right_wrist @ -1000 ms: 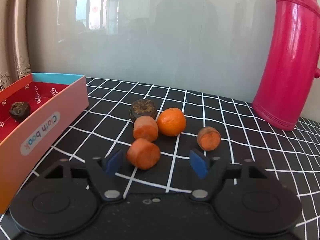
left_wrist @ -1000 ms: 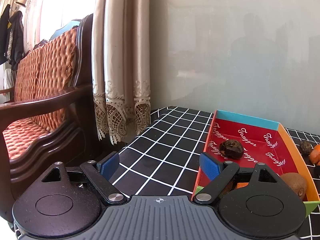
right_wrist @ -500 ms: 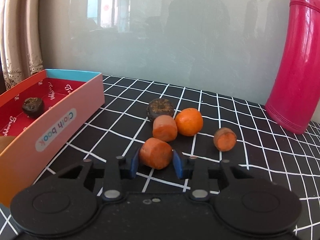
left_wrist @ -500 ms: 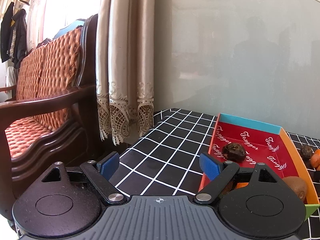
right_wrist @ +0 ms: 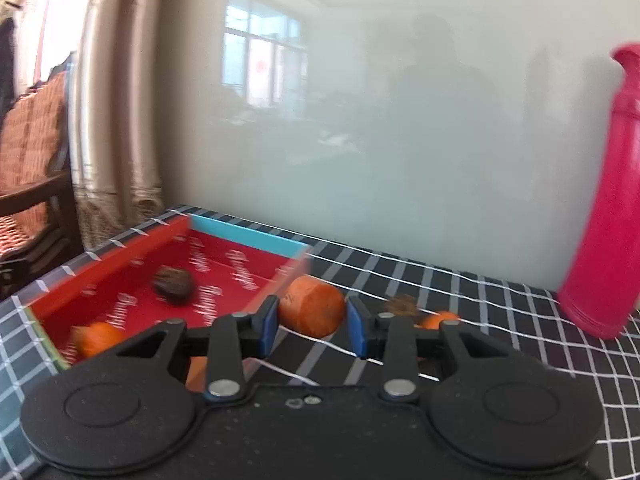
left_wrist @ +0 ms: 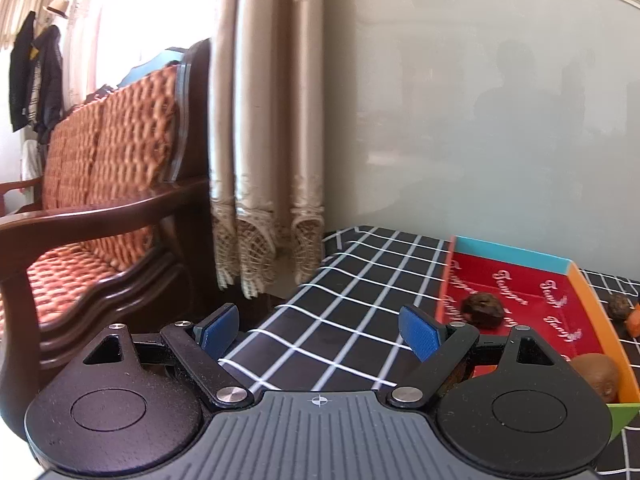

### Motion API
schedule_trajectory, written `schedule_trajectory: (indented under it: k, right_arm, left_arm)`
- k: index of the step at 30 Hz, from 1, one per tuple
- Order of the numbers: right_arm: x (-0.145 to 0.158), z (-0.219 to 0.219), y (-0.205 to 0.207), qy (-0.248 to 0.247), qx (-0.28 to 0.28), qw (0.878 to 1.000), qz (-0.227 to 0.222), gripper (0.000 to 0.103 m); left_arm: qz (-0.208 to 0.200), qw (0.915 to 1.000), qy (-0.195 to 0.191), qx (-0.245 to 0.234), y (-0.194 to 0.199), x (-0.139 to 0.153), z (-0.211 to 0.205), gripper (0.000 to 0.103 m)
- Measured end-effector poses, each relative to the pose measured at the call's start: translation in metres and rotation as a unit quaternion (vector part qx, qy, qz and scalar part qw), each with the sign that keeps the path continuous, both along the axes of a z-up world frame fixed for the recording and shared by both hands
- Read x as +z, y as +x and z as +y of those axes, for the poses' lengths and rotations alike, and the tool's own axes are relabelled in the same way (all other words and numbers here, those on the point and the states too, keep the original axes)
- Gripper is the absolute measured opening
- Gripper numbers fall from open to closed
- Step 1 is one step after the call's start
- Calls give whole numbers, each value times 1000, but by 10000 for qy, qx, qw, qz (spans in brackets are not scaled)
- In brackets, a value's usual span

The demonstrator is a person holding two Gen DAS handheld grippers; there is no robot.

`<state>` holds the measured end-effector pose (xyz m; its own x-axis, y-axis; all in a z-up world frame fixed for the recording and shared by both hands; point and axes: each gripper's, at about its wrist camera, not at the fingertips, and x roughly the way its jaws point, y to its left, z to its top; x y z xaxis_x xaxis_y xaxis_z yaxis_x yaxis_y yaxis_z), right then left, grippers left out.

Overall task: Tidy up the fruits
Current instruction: 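Carry the carrot piece with the right gripper into the red box and release, then reach the left gripper to the round carrot slice and close on it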

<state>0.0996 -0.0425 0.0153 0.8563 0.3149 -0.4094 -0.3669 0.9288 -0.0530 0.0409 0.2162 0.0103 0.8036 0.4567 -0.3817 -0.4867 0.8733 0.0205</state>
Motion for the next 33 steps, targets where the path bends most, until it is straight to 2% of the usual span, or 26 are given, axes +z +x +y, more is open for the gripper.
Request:
schedule_trajectory:
  k: [7,14,16,18,19,21,23,26,29,33]
  right_arm:
    - [1,44,-5,-5,346,9994,77,34]
    - [-9,74,-4,10,460,9986,244,35]
    - [-11,81,-6,-81,434,9989,169,45]
    - [-10,81,-14,-105,305,9994,-137,79]
    - [-9,80,-18,-99,260,9992,-290,83]
    - [-4,71,-21,-101,176,9989,-430,82]
    - [-2,58,-21,-93,-81,9979,-629,85]
    - [3,23,-24,-11,-786,9914,-1048,102]
    - [11,-23,-23,318,-1536,9803,-1203,103]
    - [12,-81,-22,685,-2467,9588,-1233,103]
  left_arm:
    - [2,9997,-33,254,-14,1,26,87]
    - [34,9994,-2,331,-23,1,41,87]
    - [50,9994,-18,353,-23,1,44,87]
    - [47,9993,-61,357,-23,1,47,87]
    - [38,9993,-72,361,-23,1,47,87]
    - [16,9995,-101,309,-22,2,45,87]
    - [-20,9997,-78,232,-21,3,38,87]
    - [-35,9999,-76,84,-18,4,25,87]
    - [-93,9999,-77,-60,-14,7,11,87]
    - [-118,9994,-110,-318,-6,9,-15,87]
